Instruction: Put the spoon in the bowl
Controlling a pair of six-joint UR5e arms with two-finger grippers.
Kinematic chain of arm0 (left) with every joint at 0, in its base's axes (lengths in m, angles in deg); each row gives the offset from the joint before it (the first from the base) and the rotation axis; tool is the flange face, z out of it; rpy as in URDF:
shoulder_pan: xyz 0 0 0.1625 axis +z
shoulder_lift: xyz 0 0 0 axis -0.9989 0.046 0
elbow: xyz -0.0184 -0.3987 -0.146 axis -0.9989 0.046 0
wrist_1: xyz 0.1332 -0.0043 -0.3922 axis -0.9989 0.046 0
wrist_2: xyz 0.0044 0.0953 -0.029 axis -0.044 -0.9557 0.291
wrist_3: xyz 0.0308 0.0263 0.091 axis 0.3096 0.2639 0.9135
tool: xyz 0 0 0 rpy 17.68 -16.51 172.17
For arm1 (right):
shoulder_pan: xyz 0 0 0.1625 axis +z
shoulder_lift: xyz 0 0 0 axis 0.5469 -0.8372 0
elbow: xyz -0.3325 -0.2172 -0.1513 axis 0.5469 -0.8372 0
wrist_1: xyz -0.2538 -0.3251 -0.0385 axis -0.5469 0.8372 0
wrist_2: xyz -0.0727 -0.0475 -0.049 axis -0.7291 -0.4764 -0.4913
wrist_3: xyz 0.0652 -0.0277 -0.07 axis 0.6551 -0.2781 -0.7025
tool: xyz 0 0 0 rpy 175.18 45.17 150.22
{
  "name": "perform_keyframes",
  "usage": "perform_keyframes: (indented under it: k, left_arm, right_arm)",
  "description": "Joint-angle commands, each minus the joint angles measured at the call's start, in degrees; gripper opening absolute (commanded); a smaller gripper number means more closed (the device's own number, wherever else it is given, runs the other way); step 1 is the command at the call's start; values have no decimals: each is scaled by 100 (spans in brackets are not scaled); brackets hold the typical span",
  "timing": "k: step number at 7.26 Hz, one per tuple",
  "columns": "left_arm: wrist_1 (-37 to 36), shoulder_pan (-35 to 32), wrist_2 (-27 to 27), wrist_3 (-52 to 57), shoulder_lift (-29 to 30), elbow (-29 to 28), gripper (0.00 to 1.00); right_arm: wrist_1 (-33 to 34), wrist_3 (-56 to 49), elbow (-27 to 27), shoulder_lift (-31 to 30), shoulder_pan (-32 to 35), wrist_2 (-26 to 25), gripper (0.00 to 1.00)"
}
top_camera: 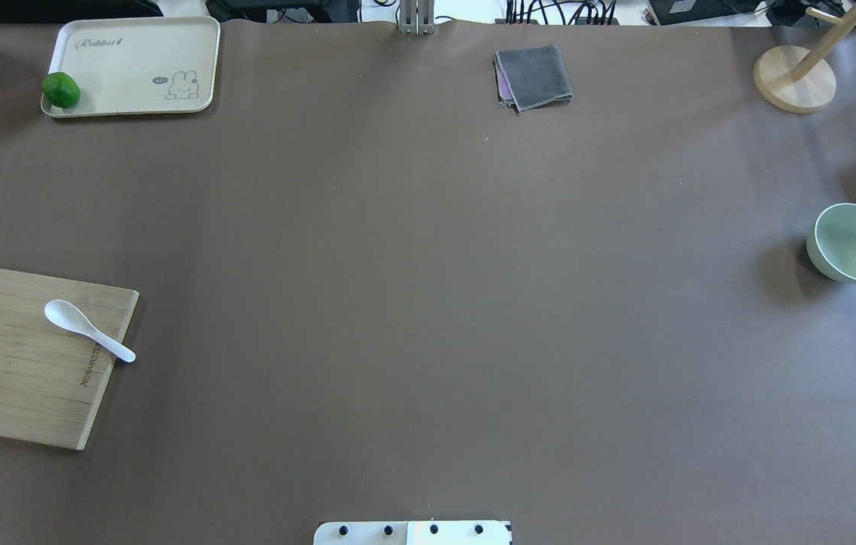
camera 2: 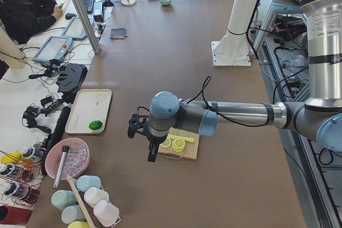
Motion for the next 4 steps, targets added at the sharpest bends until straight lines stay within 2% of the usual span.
perform_keyframes:
  k: [1,4]
  left_arm:
    - [-2,3,-3,-7,0,-3,98]
    - [6,3,-3,-7,9,-29,98]
  right_arm:
    - [-9,5,0,9,0,0,100]
    - [-9,5,0,35,0,0,100]
